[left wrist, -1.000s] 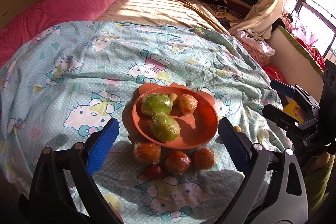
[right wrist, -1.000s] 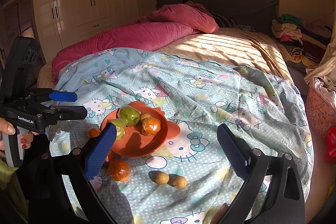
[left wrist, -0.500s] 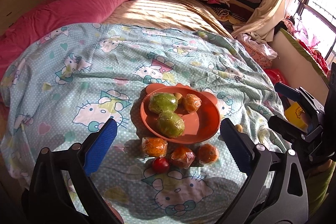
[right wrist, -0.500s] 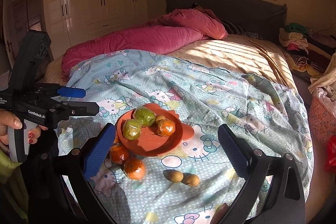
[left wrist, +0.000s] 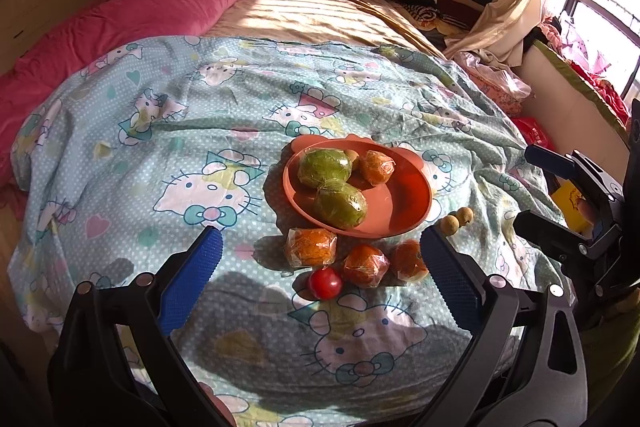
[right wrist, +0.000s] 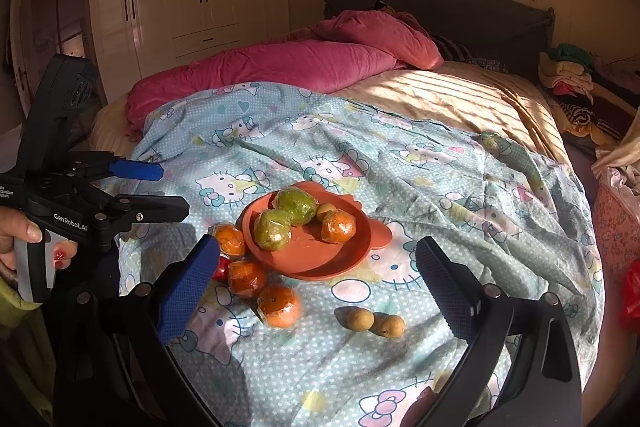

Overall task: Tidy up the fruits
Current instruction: 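Withdraw both open tools up and away from the plate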

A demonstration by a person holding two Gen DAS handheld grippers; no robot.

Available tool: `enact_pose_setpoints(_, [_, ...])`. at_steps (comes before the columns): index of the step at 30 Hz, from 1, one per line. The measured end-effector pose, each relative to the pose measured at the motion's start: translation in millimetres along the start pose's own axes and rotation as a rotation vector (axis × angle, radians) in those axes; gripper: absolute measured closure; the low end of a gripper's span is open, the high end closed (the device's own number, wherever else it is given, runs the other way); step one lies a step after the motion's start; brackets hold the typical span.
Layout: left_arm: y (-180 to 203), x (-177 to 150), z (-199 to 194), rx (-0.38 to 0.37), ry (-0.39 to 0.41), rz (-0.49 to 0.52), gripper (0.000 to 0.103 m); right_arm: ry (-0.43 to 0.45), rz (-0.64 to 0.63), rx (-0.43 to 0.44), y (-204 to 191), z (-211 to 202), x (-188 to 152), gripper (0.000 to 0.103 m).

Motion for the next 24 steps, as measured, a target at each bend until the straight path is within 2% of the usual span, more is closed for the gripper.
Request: enact_pose_setpoints(24, [-9.6, -44.7, 2.3, -0.005, -0.079, 0.023, 0.010, -0.112, -0.008, 0.006, -30.8, 6.7, -40.0, 0.005])
Point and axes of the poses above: each gripper's, at about its wrist camera, not at the fingertips, and z roughly the way its jaws point, y to its right, x to its top, the point moved 3 cm from there along z, roughly the way its jaws point, and after that the axes turned 15 degrees about -x, right-handed, at the moved point
